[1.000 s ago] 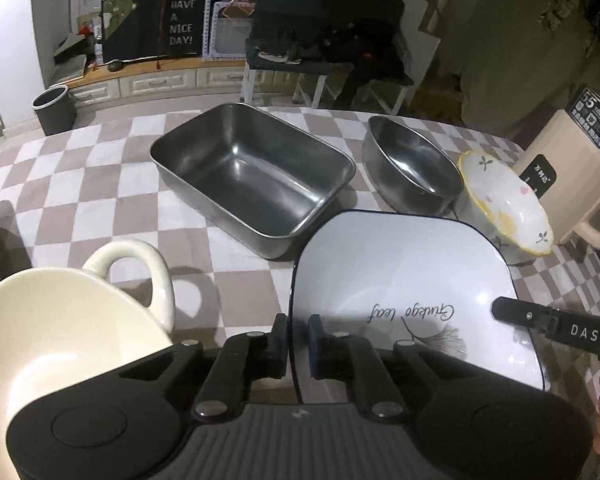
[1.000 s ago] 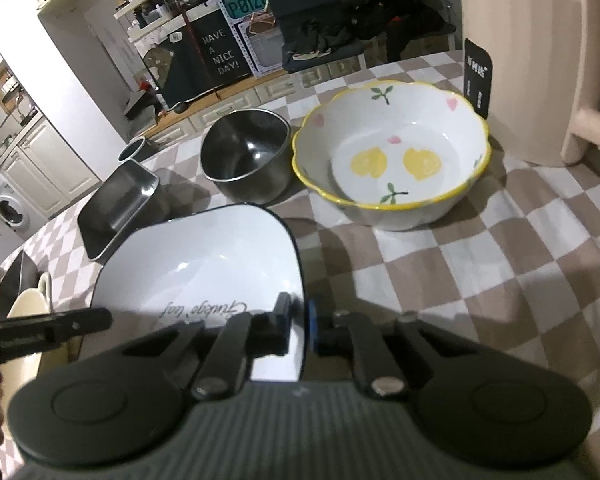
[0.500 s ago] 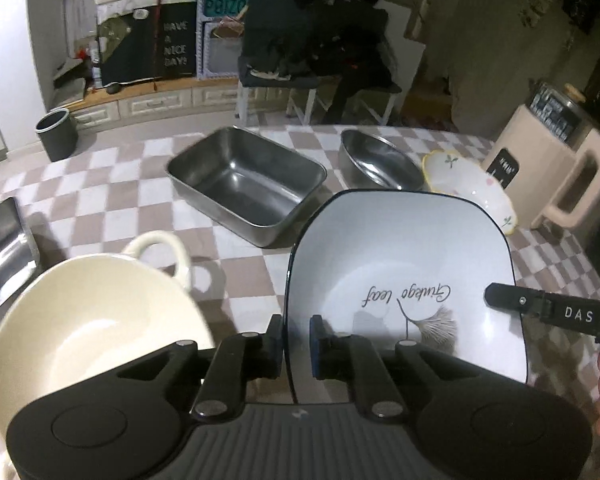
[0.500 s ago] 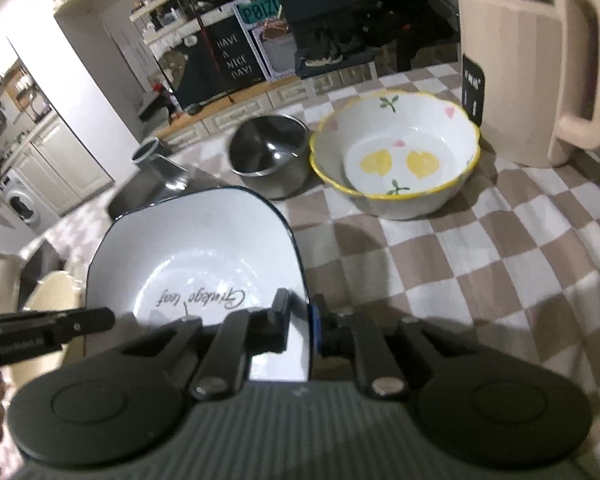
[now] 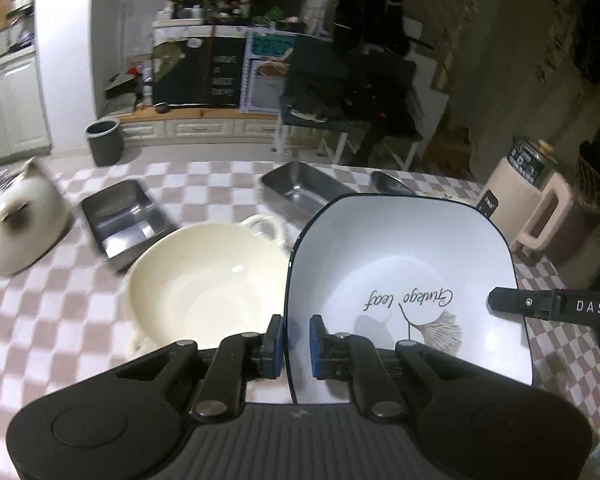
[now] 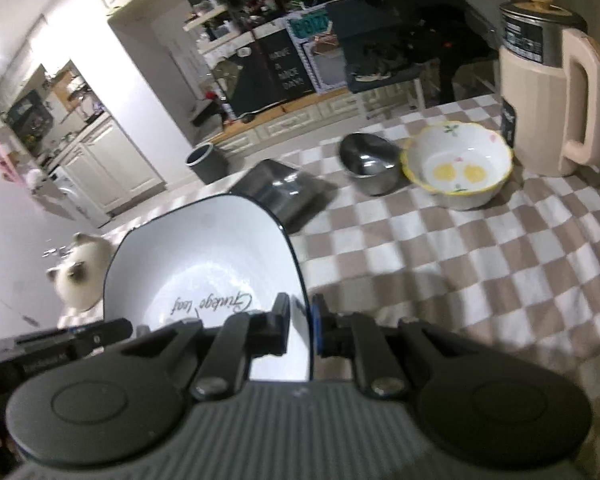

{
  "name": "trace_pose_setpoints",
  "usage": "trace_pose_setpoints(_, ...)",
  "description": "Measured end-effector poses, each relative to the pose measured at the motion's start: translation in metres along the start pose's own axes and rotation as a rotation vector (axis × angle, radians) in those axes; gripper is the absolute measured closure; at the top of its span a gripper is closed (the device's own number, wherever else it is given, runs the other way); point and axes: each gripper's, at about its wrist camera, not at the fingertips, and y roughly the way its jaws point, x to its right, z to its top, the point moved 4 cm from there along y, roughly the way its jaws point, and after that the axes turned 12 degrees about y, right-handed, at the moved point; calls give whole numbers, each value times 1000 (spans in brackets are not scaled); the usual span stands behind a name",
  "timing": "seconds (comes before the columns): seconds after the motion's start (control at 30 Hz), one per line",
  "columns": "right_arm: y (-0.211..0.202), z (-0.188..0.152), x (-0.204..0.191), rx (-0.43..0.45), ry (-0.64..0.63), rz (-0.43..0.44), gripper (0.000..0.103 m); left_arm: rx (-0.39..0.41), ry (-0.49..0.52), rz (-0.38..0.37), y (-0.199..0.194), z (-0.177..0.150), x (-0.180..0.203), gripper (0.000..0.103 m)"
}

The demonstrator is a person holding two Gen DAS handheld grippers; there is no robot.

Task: Organize plates and bowls
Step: 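Lift the white plate with both tools and carry it toward the cream bowl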

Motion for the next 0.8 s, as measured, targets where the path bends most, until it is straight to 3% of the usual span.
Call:
trace_pose_setpoints(0.27, 4, -51, -45, -63, -50, 85, 88, 4, -57, 99, -54, -62, -48, 90)
trace_pose_setpoints(0.4, 18, -75, -63, -102, -68, 102, 88, -25, -48, 151, -61, -93, -63, 82)
trace_pose_setpoints(0.57, 43, -100, -69, -163, -79, 55, 86, -87, -85, 146, -54, -126, -79, 82)
trace_pose_setpoints(0.8, 60, -123, -64, -206, -88, 17, 86, -183, -28, 162, -26, -155, -77, 82)
